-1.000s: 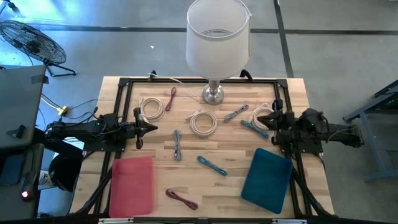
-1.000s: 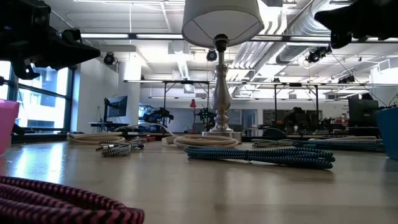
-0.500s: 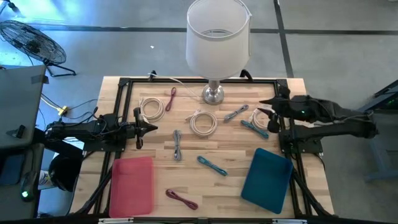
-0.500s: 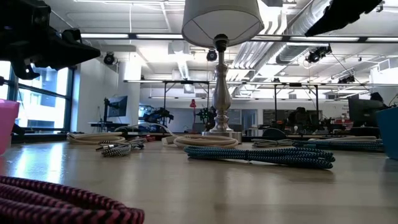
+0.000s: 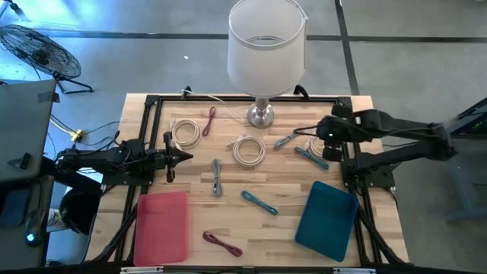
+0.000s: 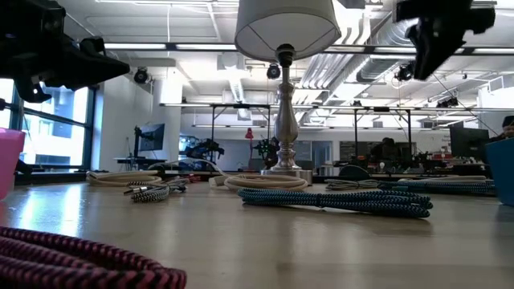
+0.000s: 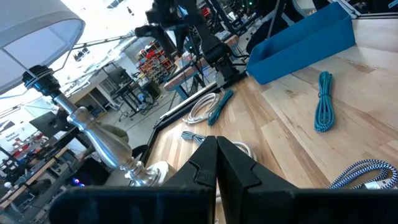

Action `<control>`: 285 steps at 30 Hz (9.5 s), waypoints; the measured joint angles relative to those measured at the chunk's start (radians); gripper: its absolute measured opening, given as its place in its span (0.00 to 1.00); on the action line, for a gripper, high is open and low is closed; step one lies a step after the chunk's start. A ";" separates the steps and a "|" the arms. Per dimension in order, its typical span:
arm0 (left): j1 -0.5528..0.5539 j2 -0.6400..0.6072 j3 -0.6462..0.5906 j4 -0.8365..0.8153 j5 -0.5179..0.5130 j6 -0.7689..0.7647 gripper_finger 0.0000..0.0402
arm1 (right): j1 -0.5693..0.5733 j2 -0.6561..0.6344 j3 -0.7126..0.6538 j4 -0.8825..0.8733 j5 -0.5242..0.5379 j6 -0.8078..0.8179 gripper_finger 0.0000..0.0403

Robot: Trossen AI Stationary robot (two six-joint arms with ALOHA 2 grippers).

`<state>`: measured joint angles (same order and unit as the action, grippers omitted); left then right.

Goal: Pick & Place USB Port
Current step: Put the right light brown USB cable into the blue bin, then put the top blue and black USB cable into the pink bin

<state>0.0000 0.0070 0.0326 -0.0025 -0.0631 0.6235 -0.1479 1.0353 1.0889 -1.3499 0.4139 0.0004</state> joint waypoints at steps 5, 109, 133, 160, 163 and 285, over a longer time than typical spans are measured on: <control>0.000 0.000 0.000 0.000 0.000 0.000 0.00 | -0.055 0.020 -0.109 0.031 -0.002 -0.044 0.33; 0.000 0.000 0.000 0.000 0.003 0.000 0.00 | -0.153 0.404 -0.221 0.134 0.082 -0.081 0.00; 0.000 0.000 0.000 0.000 0.003 0.000 0.00 | 0.710 0.314 0.227 -0.028 -0.139 0.714 0.00; 0.000 0.000 0.000 0.000 0.002 0.000 0.00 | 1.113 0.495 0.204 0.341 -0.334 1.129 0.00; 0.000 0.000 0.000 0.000 0.002 0.000 0.00 | 1.098 0.512 0.204 0.339 -0.360 1.127 0.00; 0.000 0.005 0.015 -0.037 0.014 -0.152 0.01 | 0.324 0.861 0.629 -0.221 -0.051 0.610 0.39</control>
<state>0.0002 0.0118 0.0478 -0.0393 -0.0490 0.4719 0.1761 1.8968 1.7180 -1.5708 0.3632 0.6106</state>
